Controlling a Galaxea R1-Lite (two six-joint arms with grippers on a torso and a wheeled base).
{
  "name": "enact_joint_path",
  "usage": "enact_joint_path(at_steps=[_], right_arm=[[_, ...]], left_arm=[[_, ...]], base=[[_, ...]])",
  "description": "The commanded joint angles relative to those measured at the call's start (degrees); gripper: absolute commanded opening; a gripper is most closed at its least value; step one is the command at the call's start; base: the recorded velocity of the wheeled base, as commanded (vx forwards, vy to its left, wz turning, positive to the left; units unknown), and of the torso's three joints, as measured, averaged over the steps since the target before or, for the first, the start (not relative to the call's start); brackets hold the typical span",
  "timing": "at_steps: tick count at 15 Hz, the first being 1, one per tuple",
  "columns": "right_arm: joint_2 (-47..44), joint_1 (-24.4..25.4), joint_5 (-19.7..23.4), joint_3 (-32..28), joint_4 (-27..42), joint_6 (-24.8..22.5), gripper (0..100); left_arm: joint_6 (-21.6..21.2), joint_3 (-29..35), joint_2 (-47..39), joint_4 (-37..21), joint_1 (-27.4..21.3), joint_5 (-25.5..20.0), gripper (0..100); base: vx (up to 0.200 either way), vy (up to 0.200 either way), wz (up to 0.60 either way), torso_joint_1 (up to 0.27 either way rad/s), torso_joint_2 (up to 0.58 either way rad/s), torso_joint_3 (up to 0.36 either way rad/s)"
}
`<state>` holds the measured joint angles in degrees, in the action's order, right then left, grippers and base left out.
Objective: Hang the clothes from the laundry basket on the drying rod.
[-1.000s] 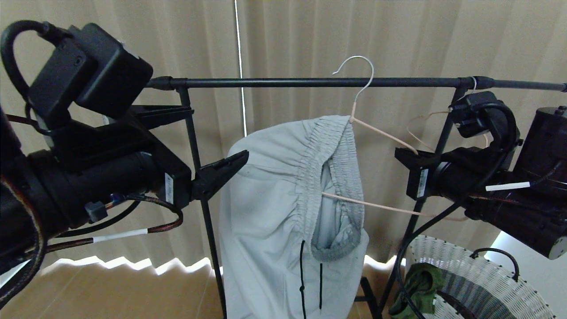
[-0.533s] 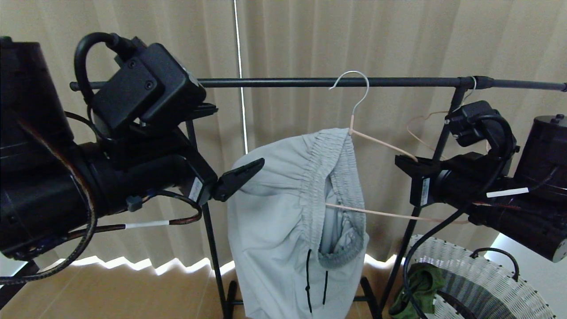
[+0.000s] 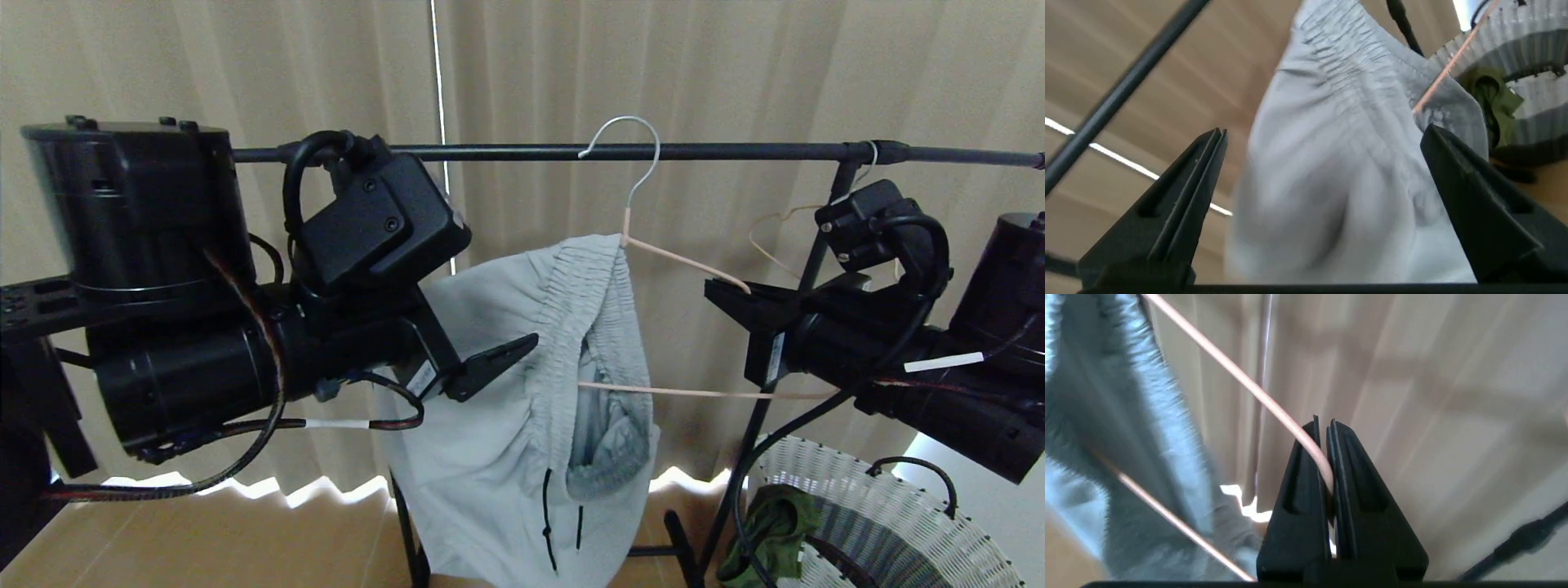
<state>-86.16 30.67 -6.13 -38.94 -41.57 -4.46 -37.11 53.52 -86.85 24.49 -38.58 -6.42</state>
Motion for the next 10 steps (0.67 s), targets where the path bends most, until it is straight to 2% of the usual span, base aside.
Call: enact_joint_path(at_steps=[1,7,9,10], right_arm=[[0.1,0.0,0.9,1.1,-0.8,-0.4,0],[0.7,0.0,6.2,2.4,-2.8,-0.5,0],[0.7,0.0,6.8,3.0,-4.3,-0.5,0],[0.7,0.0,6.8,3.1,-4.4,-0.5,0]], left_arm=[[0.0,2.6,-3.6,0.0,1.2,0.0,100],[0.1,3.0,-4.4,0.0,1.5,0.0,100],[0.0,2.8,-4.3,0.0,1.5,0.0,100],[0.0,2.8,-4.3,0.0,1.5,0.0,0]], base=[[0.0,0.0,0.0,0.0,0.0,0.0],[0.0,0.0,0.0,0.0,0.0,0.0],[0.0,0.0,0.0,0.0,0.0,0.0],[0.0,0.0,0.0,0.0,0.0,0.0]])
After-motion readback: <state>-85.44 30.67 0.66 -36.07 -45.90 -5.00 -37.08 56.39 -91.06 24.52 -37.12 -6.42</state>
